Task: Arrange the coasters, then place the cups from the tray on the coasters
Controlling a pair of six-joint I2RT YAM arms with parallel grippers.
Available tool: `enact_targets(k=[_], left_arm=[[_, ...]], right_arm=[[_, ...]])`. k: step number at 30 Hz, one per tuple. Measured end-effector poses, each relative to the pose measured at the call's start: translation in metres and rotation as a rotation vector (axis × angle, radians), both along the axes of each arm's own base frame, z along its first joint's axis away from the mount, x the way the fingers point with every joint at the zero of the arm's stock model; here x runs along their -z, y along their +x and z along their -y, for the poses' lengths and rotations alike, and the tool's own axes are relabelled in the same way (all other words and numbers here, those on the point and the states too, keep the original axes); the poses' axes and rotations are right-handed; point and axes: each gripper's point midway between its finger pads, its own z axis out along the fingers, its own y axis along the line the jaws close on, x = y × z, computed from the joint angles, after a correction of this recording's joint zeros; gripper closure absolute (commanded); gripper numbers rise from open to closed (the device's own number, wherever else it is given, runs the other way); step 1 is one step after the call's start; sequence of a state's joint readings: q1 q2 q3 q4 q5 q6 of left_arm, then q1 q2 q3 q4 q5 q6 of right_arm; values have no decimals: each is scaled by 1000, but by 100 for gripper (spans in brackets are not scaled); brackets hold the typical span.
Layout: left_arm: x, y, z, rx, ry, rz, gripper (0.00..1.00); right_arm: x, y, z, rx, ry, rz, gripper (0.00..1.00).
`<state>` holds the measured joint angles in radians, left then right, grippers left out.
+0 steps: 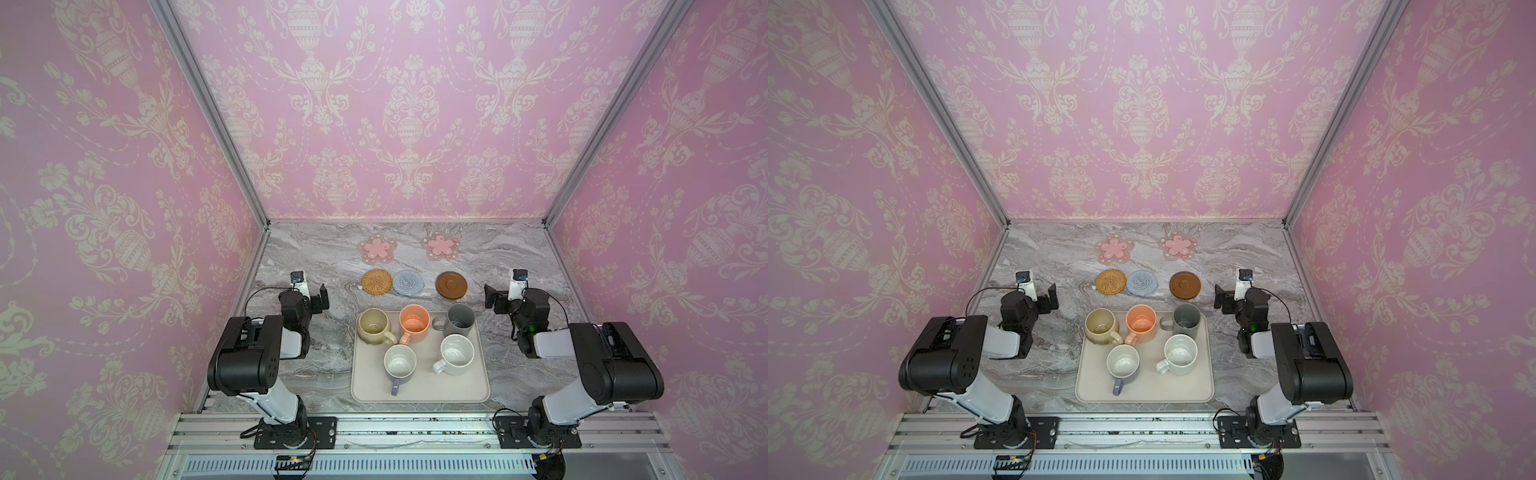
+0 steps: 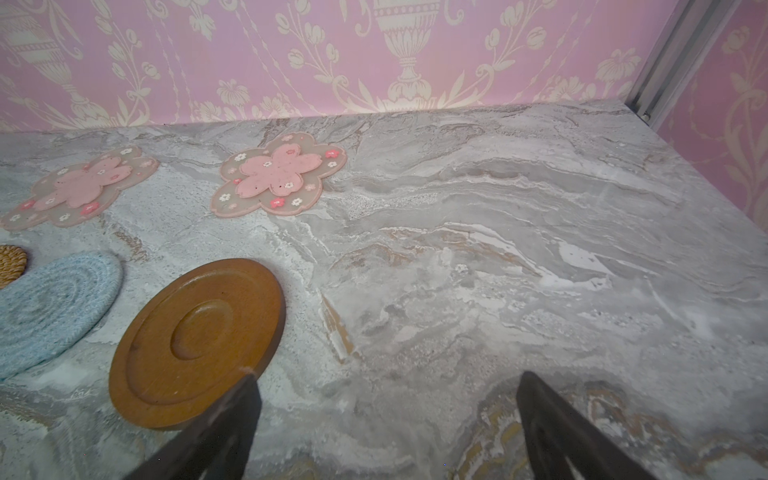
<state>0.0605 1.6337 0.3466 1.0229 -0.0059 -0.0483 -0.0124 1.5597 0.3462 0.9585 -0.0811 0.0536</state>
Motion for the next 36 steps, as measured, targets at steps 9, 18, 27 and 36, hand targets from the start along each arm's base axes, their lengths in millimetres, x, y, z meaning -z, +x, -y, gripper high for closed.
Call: enact_targets(k=[9, 18, 27, 36], left_arm=[[-16, 10, 0, 0, -3, -50, 1], [-56, 7, 10, 21, -15, -76, 1], [-96, 13, 25, 66, -47, -140, 7], [-128, 23, 83, 220, -73, -156, 16]], right_arm=[[-14, 4, 1, 3, -3, -13, 1], [-45, -4, 5, 30, -12, -34, 2], [-84, -22, 14, 90, -28, -47, 1], [-98, -39, 22, 160, 20, -102, 1]])
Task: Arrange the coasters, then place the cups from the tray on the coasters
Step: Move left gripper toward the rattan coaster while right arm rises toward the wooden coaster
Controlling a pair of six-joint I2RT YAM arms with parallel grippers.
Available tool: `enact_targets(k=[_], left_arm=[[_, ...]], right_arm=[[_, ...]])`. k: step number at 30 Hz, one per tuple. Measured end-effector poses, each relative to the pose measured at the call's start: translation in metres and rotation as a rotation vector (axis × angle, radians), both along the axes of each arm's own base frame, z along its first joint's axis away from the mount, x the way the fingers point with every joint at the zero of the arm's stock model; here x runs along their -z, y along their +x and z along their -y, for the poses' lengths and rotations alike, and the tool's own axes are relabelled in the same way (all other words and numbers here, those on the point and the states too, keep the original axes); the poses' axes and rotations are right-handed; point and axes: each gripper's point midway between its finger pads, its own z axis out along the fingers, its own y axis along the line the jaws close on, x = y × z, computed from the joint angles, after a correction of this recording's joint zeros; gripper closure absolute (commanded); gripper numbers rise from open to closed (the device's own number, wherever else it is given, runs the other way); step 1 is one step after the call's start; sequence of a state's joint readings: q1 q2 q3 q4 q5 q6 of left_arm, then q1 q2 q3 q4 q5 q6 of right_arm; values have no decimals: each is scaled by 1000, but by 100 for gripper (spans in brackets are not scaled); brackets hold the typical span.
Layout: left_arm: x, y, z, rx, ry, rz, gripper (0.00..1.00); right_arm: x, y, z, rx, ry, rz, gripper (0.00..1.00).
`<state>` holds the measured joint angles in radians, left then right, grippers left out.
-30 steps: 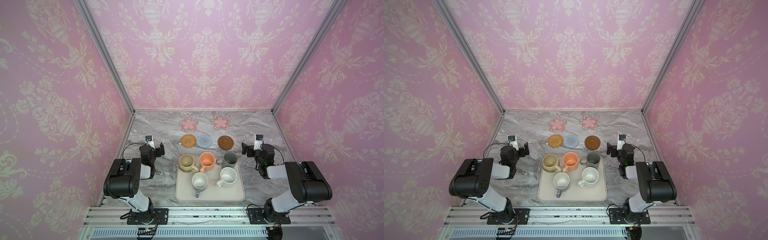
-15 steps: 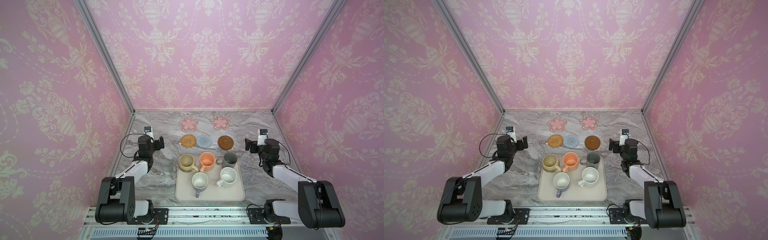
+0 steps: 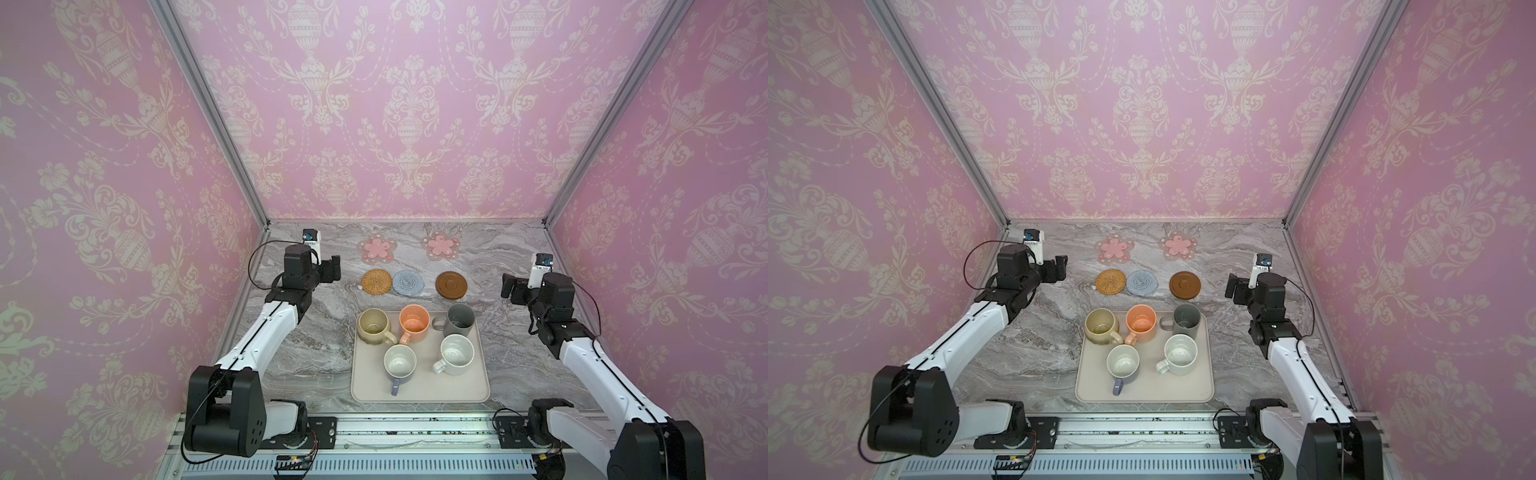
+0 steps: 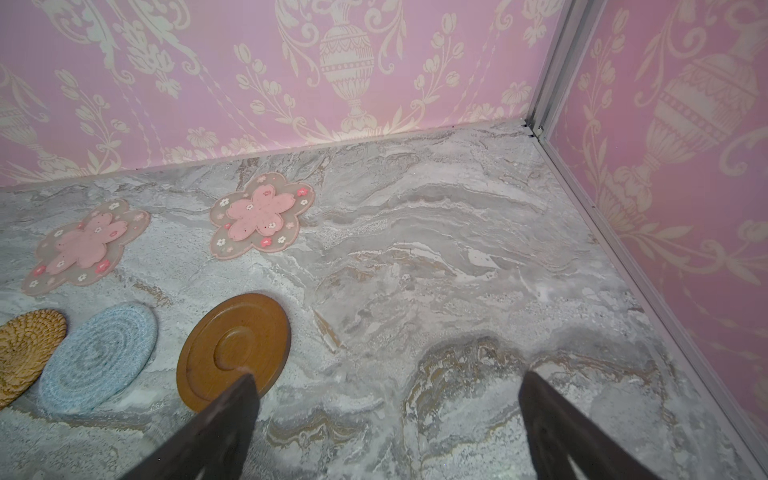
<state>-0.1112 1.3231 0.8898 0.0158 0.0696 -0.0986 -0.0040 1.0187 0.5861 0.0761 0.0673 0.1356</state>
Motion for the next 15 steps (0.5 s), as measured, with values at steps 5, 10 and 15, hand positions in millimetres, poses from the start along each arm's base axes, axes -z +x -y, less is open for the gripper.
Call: enact_targets(k=[5, 10, 15], left_arm=[[5, 10, 28, 50, -9, -57, 30], [21, 20, 47, 70, -45, -124, 41], [44, 24, 85, 167, -77, -231, 47]], right_arm=[[-5, -2, -5, -14, 33, -29, 1], [-8, -3, -8, -19, 62, -51, 1], [-5, -1, -10, -10, 88, -83, 2]])
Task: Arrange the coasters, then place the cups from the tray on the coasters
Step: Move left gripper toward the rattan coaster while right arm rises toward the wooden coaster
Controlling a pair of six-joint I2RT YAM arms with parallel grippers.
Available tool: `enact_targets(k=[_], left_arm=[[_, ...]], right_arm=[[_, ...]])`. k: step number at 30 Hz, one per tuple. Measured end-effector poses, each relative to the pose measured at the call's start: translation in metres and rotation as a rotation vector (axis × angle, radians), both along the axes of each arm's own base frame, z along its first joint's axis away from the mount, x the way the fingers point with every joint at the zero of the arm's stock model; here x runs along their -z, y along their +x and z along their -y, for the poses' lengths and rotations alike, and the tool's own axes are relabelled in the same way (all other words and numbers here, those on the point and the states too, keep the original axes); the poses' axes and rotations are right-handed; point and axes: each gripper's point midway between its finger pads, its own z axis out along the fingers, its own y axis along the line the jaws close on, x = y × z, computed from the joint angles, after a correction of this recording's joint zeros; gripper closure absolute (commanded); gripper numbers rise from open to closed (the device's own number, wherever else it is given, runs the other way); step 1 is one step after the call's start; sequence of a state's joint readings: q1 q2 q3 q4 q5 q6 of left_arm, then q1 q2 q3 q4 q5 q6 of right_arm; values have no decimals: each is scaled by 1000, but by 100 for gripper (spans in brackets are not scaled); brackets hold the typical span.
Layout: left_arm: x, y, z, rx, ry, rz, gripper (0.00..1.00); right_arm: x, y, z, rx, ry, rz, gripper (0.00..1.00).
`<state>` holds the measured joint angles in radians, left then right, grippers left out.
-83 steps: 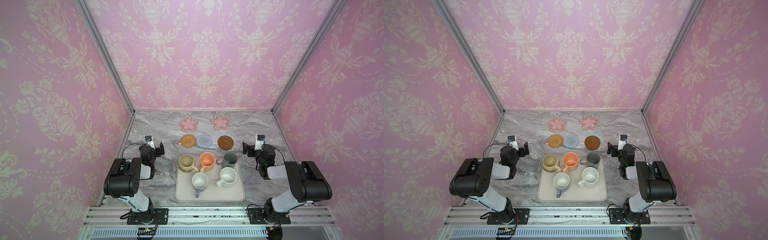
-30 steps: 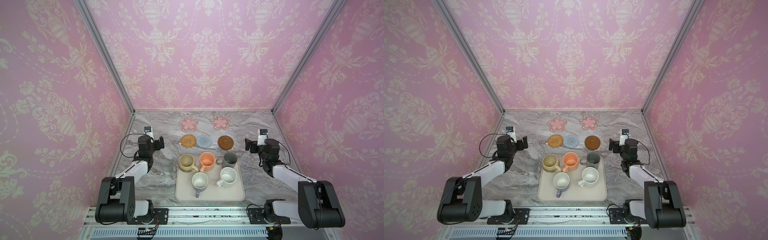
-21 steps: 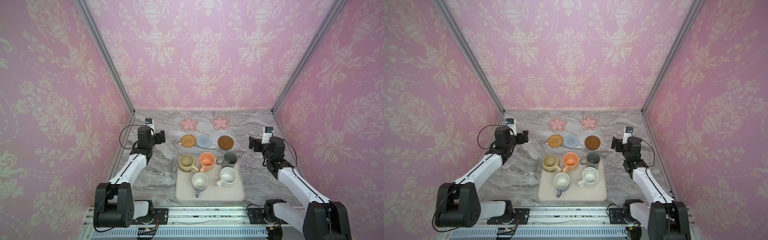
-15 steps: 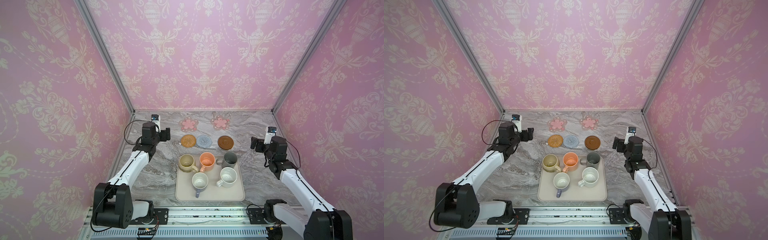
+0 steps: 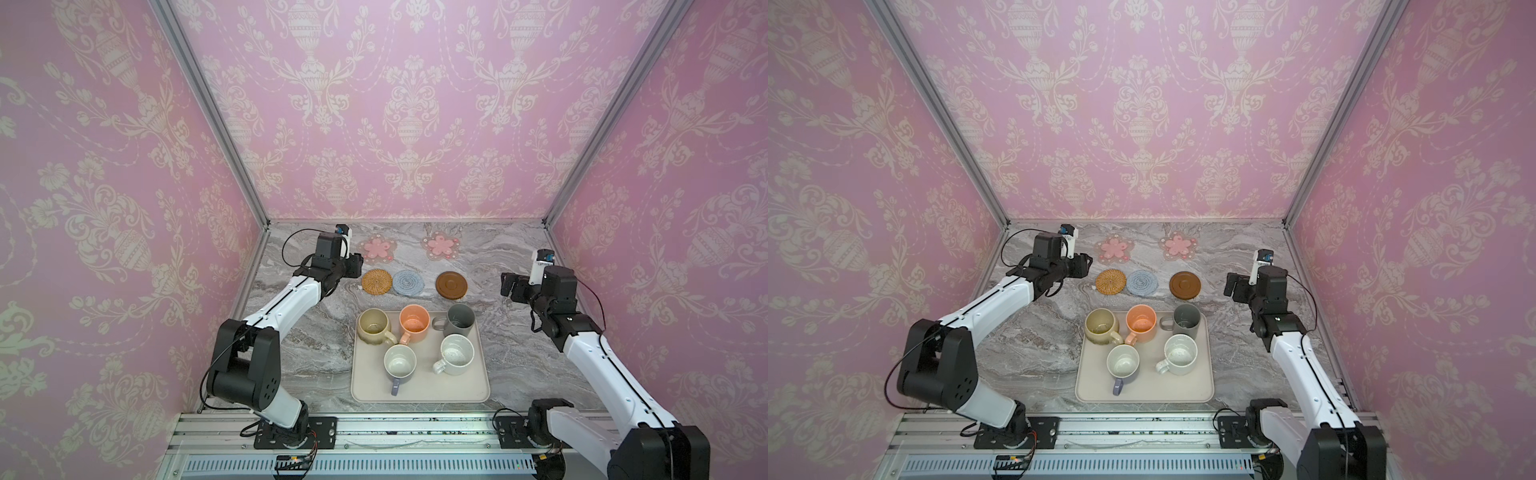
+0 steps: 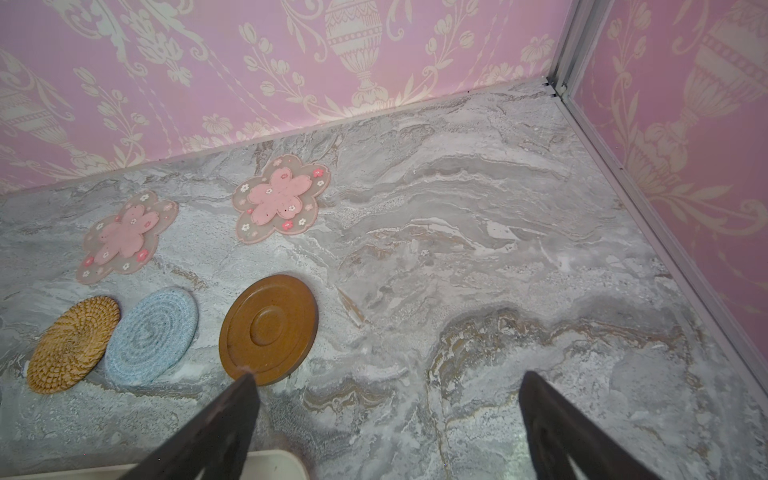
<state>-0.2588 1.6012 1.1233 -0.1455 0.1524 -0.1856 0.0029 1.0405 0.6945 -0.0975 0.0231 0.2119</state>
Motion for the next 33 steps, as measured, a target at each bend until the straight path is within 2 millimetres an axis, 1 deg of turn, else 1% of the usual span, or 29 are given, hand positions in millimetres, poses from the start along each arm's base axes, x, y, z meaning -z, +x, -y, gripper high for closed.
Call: enact_targets(k=[4, 8, 12, 15, 18, 19, 25, 33], left_arm=[[10, -1, 33, 70, 13, -52, 49], [17, -4, 53, 107, 17, -84, 51], [26, -1, 56, 88, 5, -124, 57], [37, 0, 57, 72, -6, -165, 61], [52, -1, 61, 66, -23, -216, 71], [57, -2, 62, 66, -27, -233, 73], [81, 4, 67, 41, -44, -309, 75], [98, 8, 68, 16, -37, -373, 77]], right_arm=[[9, 0, -4, -1, 16, -33, 2], [15, 0, -7, -10, 25, -57, 2], [15, 0, -10, -17, 24, -69, 2], [15, -1, -10, -19, 24, -77, 2], [17, -2, -10, -19, 23, -85, 2], [17, -2, -10, -19, 23, -87, 2], [21, -3, -11, -20, 23, -102, 2], [20, -3, -13, -25, 23, -111, 2]])
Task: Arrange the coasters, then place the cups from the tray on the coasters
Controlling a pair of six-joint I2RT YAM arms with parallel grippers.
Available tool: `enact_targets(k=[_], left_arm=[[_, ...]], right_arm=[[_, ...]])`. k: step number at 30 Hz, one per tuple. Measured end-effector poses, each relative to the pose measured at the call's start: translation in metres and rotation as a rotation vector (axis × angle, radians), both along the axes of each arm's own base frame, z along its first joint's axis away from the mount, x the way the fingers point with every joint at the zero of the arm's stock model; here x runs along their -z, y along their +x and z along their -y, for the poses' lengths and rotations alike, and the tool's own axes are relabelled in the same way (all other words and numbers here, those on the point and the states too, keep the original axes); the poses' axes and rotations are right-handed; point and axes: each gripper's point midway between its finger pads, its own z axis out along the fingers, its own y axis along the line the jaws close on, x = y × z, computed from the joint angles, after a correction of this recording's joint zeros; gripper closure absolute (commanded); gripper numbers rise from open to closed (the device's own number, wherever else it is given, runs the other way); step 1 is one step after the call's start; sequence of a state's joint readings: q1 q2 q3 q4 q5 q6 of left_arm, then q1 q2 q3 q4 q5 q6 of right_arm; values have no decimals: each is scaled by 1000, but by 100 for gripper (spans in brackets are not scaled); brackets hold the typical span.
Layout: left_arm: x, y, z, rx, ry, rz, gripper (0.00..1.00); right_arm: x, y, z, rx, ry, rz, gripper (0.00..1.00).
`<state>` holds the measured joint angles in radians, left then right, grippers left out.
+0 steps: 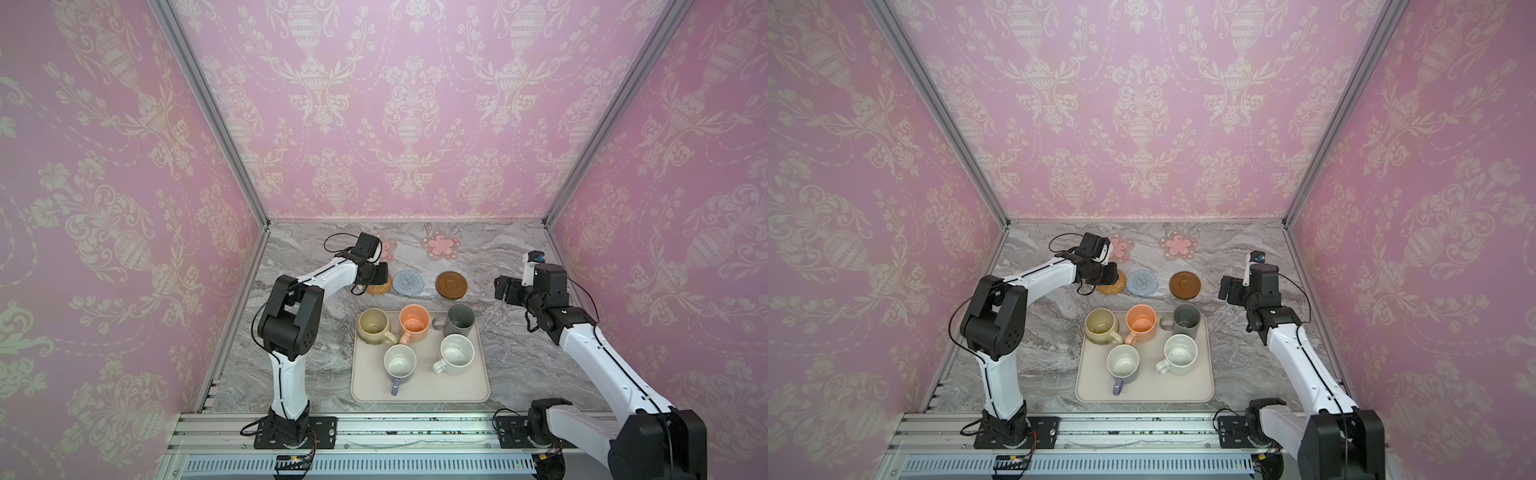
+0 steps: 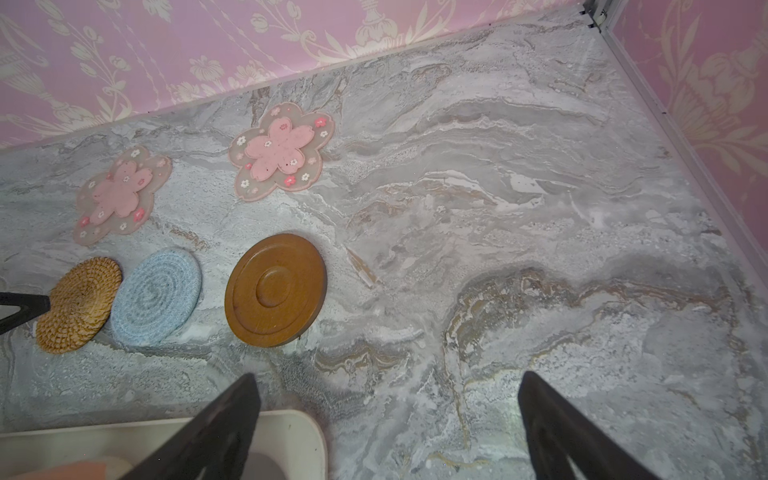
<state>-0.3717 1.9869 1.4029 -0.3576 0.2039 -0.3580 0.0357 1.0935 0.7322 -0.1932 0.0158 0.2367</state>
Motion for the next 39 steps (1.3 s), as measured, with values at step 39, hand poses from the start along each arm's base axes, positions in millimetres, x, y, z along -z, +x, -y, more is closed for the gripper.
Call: enact_targets(k=[39], left_arm=[[33, -13, -151, -395, -8, -162, 84]], right_arm=[[4, 0, -16, -23, 27, -38, 3]])
